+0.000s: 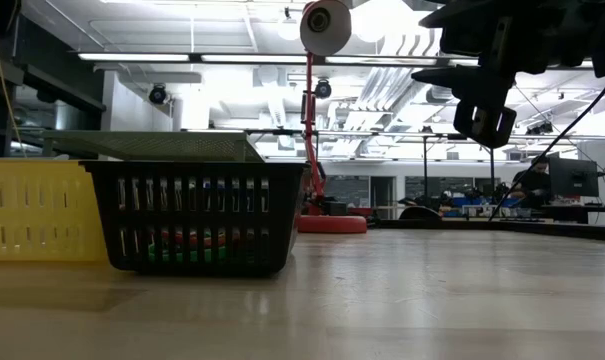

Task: Pick & Place Office Desk Supplies
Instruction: Put the green spring keychain into the yellow bin

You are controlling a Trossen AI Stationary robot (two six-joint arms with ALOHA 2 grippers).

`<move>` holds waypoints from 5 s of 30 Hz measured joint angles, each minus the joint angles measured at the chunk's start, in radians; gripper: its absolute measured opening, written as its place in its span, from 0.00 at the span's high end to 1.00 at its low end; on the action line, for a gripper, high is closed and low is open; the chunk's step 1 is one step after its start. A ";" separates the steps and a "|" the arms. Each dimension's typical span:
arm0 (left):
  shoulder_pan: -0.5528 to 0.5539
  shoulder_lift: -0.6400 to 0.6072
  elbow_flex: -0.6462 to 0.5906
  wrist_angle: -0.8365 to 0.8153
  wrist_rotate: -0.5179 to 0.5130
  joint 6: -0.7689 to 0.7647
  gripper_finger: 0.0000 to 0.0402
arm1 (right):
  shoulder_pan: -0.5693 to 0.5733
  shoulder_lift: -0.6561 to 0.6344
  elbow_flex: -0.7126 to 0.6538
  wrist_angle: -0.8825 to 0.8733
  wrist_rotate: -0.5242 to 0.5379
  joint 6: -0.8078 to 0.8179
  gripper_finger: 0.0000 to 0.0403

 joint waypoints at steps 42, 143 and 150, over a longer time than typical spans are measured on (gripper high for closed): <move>0.904 -0.310 0.000 0.272 0.460 1.477 0.77 | -0.010 0.000 0.000 0.000 0.118 -0.173 0.59; 1.106 -0.439 0.000 0.273 0.529 1.683 0.77 | 0.602 0.187 0.378 -1.315 -0.242 0.799 0.63; 1.106 -0.440 0.000 0.273 0.529 1.683 0.77 | 0.602 0.248 0.378 -1.310 -0.270 0.816 0.63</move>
